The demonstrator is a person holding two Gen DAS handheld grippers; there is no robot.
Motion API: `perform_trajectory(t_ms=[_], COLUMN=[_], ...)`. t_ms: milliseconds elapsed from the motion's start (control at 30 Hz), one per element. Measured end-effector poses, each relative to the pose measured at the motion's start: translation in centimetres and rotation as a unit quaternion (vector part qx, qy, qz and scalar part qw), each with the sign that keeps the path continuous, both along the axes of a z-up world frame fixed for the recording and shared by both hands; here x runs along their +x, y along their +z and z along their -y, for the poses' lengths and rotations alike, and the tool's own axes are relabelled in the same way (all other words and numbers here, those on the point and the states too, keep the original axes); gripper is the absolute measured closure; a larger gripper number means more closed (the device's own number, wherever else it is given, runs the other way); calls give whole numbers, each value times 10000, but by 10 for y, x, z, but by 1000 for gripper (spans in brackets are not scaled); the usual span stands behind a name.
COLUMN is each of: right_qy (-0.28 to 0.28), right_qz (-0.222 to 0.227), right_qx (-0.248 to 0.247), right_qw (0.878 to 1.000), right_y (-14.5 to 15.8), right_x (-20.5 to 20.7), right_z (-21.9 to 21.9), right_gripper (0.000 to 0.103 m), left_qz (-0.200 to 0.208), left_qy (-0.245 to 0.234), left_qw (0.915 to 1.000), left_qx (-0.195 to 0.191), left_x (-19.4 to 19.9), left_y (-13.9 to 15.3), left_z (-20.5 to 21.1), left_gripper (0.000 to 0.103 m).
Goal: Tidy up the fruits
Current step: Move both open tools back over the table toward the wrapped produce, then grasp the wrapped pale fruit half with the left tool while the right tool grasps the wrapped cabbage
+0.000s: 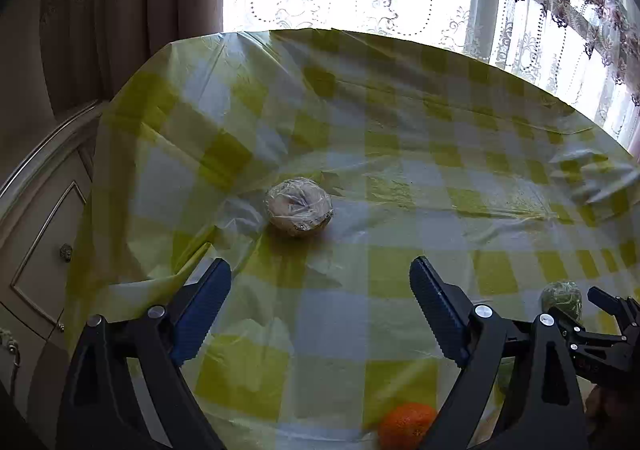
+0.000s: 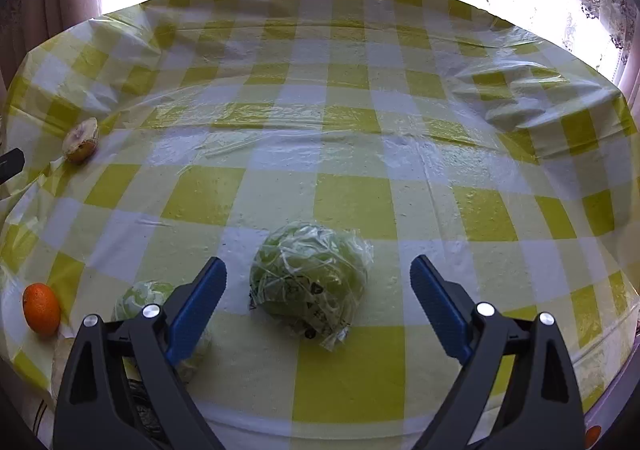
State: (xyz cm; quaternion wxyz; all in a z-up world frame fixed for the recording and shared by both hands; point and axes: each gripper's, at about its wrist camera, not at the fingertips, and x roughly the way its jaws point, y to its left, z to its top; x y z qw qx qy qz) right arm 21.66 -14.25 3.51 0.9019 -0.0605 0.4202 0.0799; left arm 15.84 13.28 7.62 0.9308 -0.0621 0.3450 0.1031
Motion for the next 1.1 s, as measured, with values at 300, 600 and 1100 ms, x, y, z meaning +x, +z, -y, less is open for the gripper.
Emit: perform_trajectory(t_ms=[300,600,1100], right_qy=[20,63,78], right_qz=[-220,-174,-169], right_qx=[87,53,46], right_qw=[9997,9998,9998], right_y=[-12,-11,-11], right_x=[11,8,6], right_z=[1,-2,-2], right_gripper=[35,38,39], left_qz=[-524,-1078,-1138], left_qy=[-2,-60,-4], left_qw=[9986,9931,9924], left_qx=[75,453,468], left_x=[66,113,99], left_y=[-17,-41,-44], left_z=[-27,-24,-15], left_gripper=[15,15,40])
